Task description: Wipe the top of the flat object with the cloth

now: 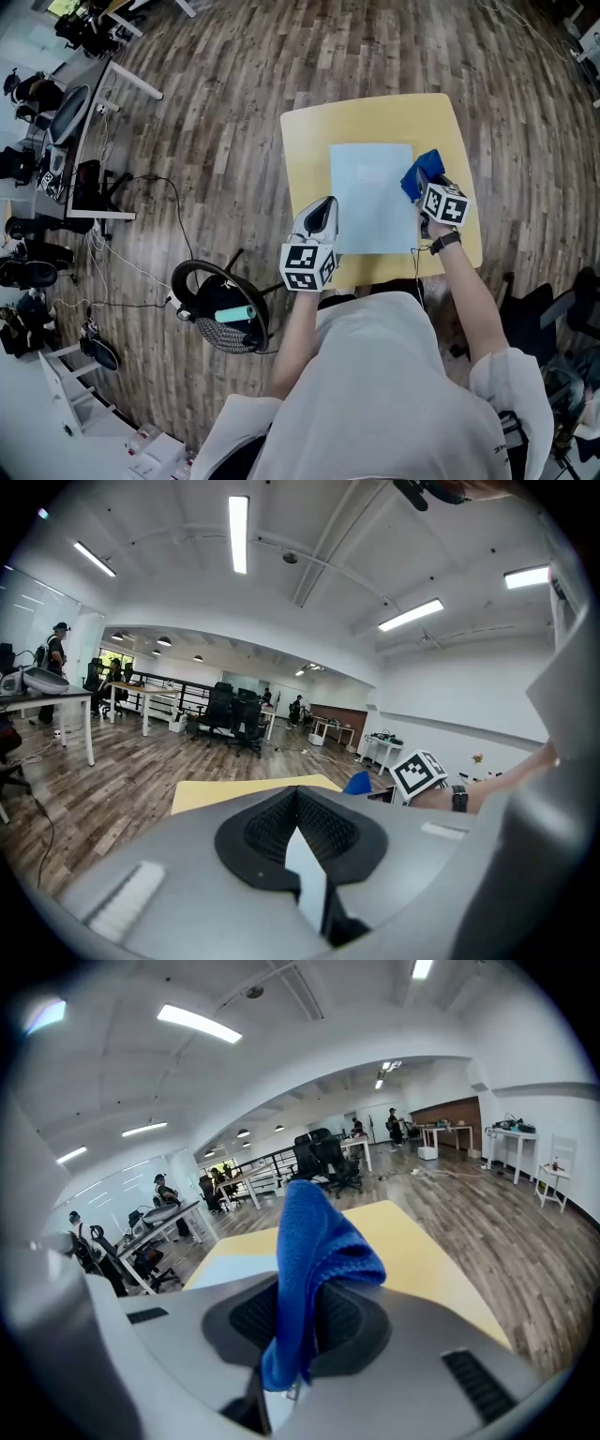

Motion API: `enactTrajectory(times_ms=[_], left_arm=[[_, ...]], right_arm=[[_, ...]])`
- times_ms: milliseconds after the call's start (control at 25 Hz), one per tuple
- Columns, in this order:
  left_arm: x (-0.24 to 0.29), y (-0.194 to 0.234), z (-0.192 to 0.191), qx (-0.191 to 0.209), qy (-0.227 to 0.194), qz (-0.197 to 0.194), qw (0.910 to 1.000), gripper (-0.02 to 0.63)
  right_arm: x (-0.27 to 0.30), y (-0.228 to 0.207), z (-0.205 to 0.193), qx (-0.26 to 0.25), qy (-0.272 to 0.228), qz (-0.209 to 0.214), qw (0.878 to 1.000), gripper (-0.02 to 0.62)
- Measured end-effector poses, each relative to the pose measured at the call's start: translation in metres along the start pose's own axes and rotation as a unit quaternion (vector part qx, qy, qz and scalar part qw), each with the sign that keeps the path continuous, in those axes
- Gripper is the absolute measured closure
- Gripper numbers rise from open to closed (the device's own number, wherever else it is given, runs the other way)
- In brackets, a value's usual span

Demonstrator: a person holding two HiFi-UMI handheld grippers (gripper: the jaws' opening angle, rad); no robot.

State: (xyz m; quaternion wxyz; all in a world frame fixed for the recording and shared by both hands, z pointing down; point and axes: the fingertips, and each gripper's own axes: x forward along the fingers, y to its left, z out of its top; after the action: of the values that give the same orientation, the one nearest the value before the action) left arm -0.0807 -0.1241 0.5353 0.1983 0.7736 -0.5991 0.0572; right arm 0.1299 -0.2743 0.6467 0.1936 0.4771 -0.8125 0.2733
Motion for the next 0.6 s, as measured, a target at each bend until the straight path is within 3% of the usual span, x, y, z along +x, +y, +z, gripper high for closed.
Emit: enactTrajectory(times_ms=[320, 600], left_arm=[[-0.026, 0.032, 0.004, -0.015, -0.013, 0.046, 0.9988, 0.597], [-0.054, 0.053, 0.000, -0.029, -0.018, 0.086, 0.9957, 0.597]], right_arm=[[0.020, 0.136, 0.017, 0.001, -0.009, 0.130, 0.991, 0.535], [0.054, 0.239, -0.003, -0.027, 0.029, 0.209, 0.977, 0.535]])
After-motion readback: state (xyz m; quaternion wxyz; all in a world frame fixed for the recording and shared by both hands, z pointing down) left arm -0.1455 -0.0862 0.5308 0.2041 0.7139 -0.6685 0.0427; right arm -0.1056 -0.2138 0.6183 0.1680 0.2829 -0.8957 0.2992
